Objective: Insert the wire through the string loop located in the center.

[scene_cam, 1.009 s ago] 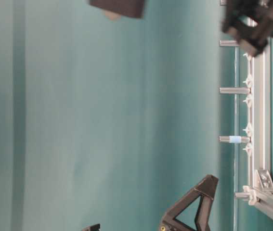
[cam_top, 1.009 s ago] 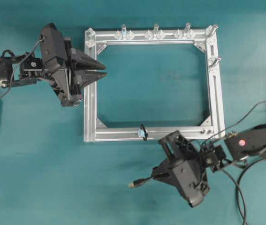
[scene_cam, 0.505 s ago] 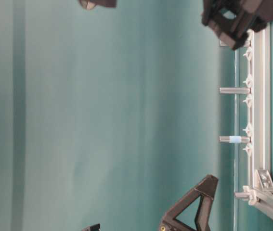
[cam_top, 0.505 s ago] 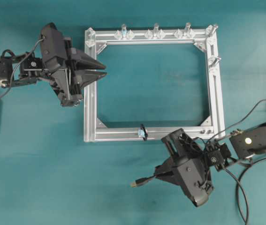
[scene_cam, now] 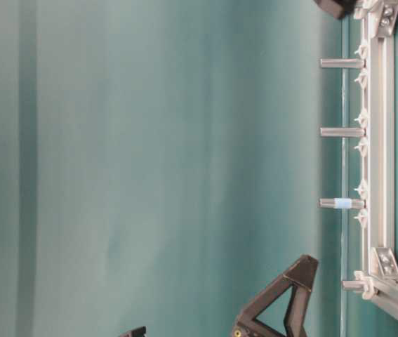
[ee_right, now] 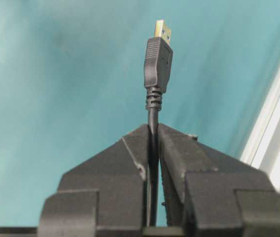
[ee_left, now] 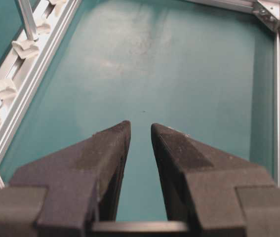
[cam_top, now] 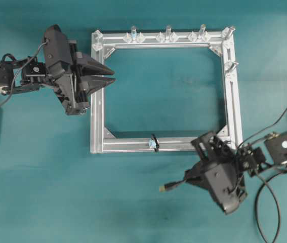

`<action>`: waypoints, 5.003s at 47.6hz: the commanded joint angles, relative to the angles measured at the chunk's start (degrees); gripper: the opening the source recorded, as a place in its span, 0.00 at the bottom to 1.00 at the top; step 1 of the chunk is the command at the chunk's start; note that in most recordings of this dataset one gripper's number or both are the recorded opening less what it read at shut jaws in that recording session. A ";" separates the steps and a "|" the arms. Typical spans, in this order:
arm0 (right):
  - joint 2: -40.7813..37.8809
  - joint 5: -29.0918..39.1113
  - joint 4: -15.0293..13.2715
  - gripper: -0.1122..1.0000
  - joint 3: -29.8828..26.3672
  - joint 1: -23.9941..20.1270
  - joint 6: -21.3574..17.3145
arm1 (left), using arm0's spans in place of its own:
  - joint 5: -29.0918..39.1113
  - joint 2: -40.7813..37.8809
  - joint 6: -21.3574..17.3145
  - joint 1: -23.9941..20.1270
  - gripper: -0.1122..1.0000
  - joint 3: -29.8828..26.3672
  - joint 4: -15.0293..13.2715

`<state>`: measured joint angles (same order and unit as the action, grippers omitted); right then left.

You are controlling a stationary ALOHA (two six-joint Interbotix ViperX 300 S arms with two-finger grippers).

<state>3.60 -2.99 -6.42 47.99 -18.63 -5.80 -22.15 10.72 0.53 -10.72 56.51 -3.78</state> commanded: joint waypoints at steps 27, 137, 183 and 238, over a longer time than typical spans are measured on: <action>9.40 1.85 0.26 0.17 5.89 8.26 -0.18 | -0.26 1.23 0.09 0.88 0.37 -1.23 0.18; 5.71 4.92 -0.09 0.17 1.85 10.99 -14.06 | -0.26 1.23 -0.09 0.88 0.37 -1.14 0.18; -3.52 4.75 -1.23 0.17 -8.61 11.87 -13.97 | -0.35 1.23 -0.18 0.88 0.37 -1.14 0.18; -4.04 3.43 -1.23 0.17 -9.32 12.22 -13.97 | 15.64 1.23 -0.18 5.71 0.50 -5.80 0.18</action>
<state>-1.05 0.97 -7.47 40.08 -6.50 -19.86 -10.99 10.81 0.62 -5.80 53.09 -3.78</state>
